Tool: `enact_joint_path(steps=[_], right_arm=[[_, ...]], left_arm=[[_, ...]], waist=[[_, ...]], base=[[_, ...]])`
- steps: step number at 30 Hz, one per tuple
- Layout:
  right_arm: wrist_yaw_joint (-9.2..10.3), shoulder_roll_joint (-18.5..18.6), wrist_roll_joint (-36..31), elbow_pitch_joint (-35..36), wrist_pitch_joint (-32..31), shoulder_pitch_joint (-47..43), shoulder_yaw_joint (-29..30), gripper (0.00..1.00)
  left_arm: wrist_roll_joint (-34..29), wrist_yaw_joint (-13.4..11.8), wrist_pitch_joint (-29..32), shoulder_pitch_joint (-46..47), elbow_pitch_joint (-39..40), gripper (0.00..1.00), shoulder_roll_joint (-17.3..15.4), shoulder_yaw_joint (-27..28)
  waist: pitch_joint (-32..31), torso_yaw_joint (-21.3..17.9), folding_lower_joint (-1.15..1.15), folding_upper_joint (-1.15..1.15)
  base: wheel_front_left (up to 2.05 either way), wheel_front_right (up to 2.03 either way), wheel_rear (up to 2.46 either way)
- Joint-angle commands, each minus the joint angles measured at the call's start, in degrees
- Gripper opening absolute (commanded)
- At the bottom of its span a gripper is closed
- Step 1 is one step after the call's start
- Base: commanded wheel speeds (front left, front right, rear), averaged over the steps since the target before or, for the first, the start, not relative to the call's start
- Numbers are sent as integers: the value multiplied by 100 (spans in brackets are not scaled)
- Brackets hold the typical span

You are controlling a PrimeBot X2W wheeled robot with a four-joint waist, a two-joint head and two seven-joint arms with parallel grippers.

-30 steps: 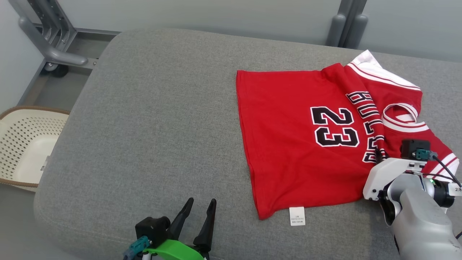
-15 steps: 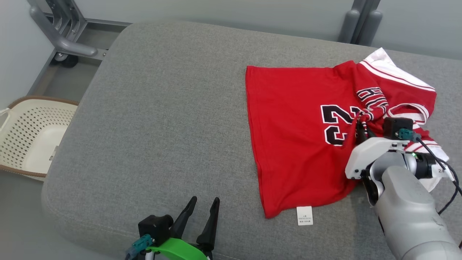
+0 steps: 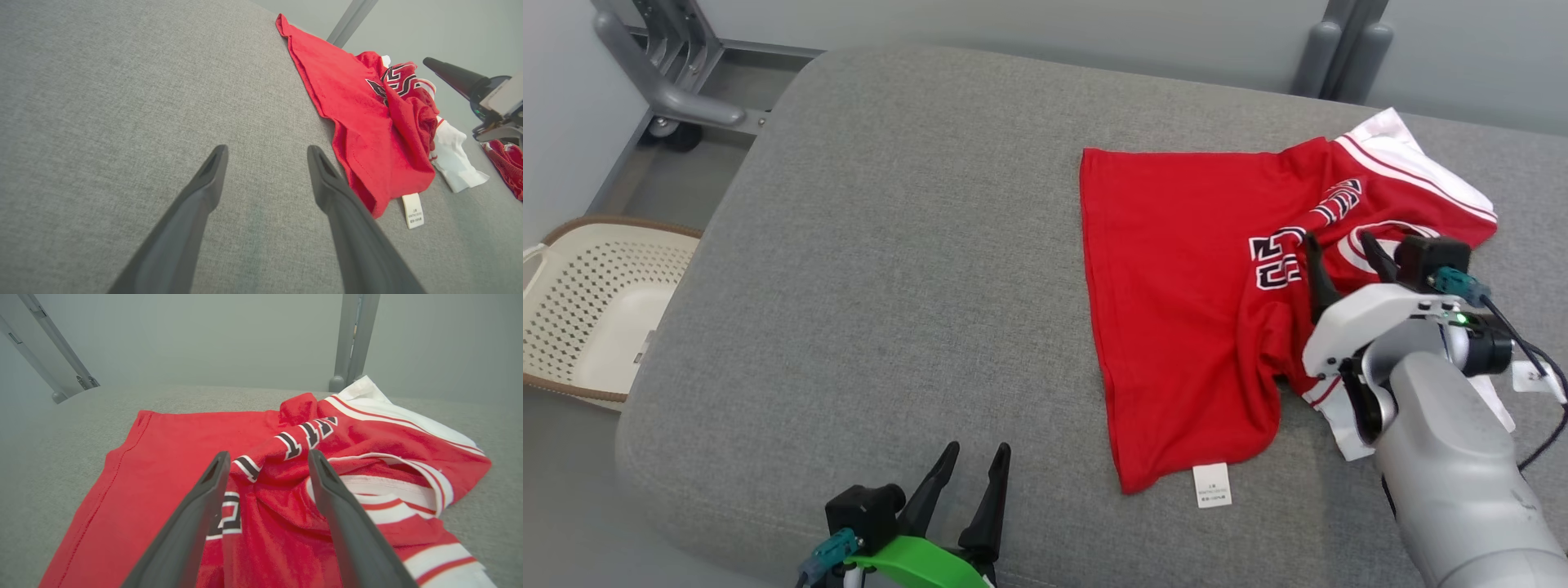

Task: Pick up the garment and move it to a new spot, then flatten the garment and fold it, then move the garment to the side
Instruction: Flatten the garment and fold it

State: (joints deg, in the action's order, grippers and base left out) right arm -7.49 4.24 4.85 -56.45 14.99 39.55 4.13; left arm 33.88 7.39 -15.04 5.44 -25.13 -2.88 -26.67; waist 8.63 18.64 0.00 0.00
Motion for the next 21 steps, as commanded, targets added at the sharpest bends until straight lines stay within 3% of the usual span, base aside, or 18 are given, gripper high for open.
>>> enact_joint_path(steps=[1, 11, 21], right_arm=[[1, 90, 126, 164, 20, -273, 66, 100], [1, 367, 301, 1197, 22, -1638, 385, 100], [1, 352, 194, 1225, 22, -1934, 547, 100]], left_arm=[[-56, 17, -15, -24, 48, 100, -7, 45], [-203, 17, -15, -174, 140, 100, -8, 222], [-152, 17, -15, -47, 173, 100, -10, 109]], waist=[[-89, -153, 0, 0], [-459, -888, 0, 0], [-361, -1271, 0, 0]], base=[[0, 0, 0], [0, 0, 0], [0, 0, 0]])
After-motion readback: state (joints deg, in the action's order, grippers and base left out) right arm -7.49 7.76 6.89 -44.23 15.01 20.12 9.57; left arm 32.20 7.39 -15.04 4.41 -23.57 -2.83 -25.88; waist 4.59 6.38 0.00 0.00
